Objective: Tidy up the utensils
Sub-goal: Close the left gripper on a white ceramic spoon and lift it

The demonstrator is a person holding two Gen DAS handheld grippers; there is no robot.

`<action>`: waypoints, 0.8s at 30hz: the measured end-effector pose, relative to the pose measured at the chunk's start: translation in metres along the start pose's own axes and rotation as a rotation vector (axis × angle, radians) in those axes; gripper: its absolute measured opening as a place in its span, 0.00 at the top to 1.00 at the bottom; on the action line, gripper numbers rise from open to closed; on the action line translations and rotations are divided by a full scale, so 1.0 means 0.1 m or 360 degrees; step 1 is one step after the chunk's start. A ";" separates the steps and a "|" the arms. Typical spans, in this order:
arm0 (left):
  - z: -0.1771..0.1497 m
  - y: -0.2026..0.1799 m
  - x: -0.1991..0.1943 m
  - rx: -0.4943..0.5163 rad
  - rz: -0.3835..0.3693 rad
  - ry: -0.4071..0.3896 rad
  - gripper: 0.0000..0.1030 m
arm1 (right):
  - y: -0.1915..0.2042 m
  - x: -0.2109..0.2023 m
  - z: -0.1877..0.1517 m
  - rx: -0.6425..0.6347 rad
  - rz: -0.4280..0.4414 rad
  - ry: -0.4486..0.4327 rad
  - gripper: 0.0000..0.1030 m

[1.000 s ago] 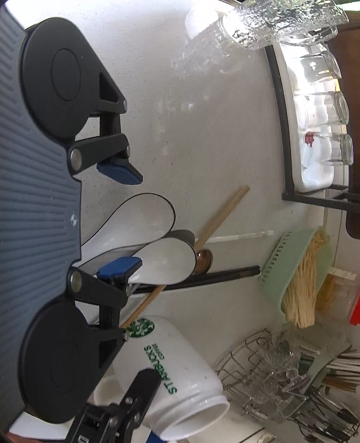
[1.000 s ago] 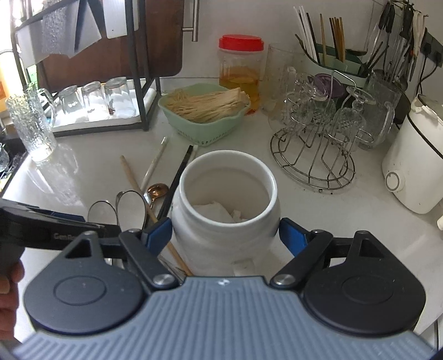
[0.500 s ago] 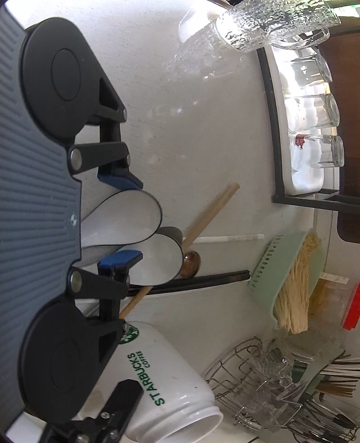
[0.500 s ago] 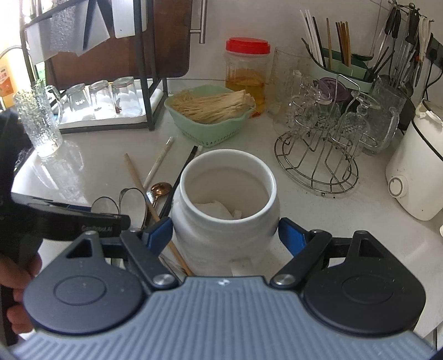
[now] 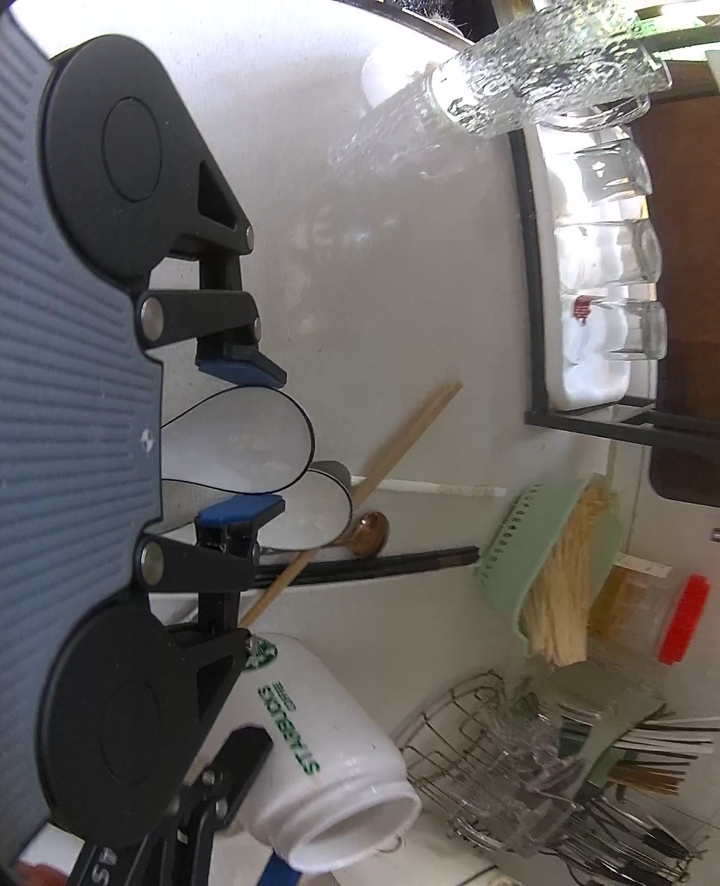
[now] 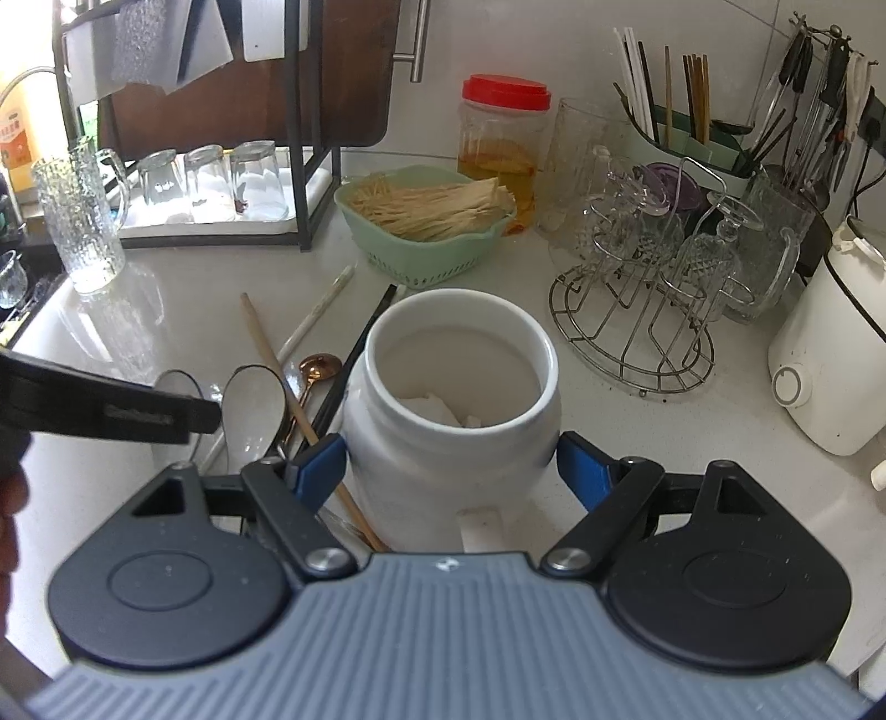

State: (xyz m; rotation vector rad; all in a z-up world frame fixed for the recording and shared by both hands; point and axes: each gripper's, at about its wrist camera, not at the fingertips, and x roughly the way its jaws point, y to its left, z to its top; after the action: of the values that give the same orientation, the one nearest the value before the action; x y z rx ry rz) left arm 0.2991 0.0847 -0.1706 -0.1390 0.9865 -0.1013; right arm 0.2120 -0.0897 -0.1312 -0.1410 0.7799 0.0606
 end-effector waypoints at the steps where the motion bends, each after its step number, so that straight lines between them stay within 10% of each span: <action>1: 0.01 0.00 -0.04 -0.0003 -0.0008 -0.0010 0.54 | 0.01 0.00 0.00 -0.0008 -0.0002 -0.0001 0.17; 24: 0.16 -0.15 -0.56 0.0136 -0.0201 -0.0117 0.55 | 0.06 0.01 -0.04 0.0009 -0.0016 -0.0094 0.17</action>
State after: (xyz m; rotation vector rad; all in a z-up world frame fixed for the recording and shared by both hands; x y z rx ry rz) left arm 0.2817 0.0794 -0.1133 -0.1256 0.8980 -0.2524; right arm 0.2091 -0.0839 -0.1358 -0.1372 0.7204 0.0530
